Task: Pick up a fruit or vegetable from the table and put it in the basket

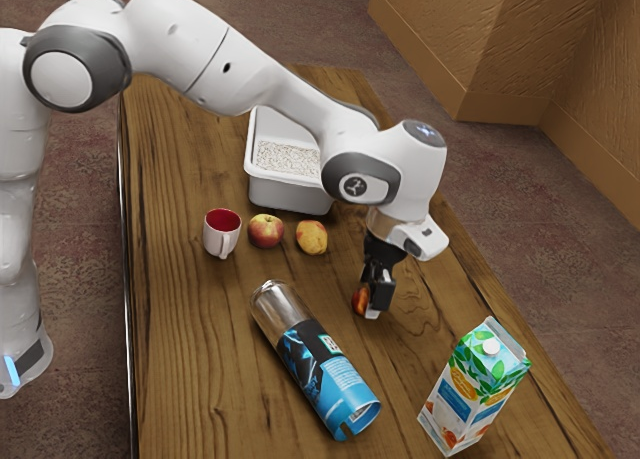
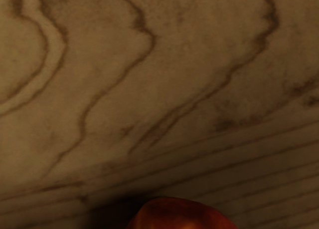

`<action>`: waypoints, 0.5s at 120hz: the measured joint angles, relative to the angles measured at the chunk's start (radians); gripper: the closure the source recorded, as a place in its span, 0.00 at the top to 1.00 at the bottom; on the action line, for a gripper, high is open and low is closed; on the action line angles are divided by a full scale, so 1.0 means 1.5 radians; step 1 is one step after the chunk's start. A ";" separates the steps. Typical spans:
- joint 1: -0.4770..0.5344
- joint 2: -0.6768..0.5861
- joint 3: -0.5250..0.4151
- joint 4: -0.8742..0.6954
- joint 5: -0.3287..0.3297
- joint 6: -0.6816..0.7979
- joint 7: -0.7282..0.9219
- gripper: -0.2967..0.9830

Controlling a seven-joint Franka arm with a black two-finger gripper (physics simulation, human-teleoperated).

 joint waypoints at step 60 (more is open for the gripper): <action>-0.005 0.011 -0.001 0.001 0.001 0.001 -0.004 0.46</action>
